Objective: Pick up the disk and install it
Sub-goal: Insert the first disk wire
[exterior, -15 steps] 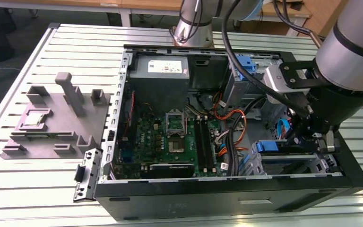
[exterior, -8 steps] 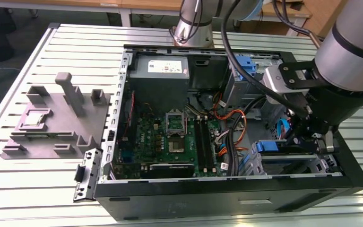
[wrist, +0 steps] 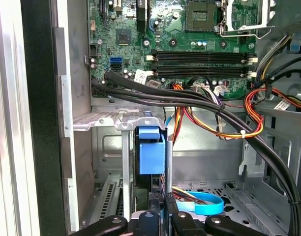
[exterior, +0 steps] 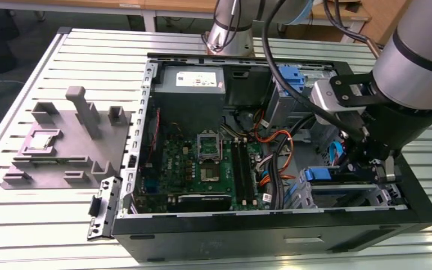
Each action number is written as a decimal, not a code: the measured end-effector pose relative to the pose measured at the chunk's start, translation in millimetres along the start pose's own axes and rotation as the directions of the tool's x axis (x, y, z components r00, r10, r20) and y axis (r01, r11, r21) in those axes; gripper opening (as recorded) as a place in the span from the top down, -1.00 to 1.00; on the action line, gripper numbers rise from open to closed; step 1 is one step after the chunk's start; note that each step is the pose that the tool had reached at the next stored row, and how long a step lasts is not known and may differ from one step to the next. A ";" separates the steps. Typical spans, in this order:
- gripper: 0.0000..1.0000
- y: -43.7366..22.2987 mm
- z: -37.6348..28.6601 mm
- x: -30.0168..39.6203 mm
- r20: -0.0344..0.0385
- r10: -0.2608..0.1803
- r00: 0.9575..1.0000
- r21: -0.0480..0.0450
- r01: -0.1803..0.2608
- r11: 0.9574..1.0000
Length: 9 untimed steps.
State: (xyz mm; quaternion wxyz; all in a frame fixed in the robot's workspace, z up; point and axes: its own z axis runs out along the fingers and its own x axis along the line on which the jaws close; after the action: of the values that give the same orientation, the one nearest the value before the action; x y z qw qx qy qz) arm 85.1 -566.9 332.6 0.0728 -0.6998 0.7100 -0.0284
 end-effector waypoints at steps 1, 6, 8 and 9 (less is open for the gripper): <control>0.68 0.1 0.0 0.0 0.000 0.000 1.000 0.000 0.000 1.000; 0.68 0.8 2.5 0.2 0.000 0.000 1.000 0.000 0.000 1.000; 0.68 1.0 3.7 0.2 0.000 0.000 1.000 0.000 0.000 1.000; 0.68 1.0 4.0 0.3 -0.001 0.000 1.000 0.000 0.000 1.000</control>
State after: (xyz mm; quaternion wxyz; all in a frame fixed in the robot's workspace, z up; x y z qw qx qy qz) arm 84.6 -566.9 328.5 0.0727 -0.6998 0.7100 -0.0287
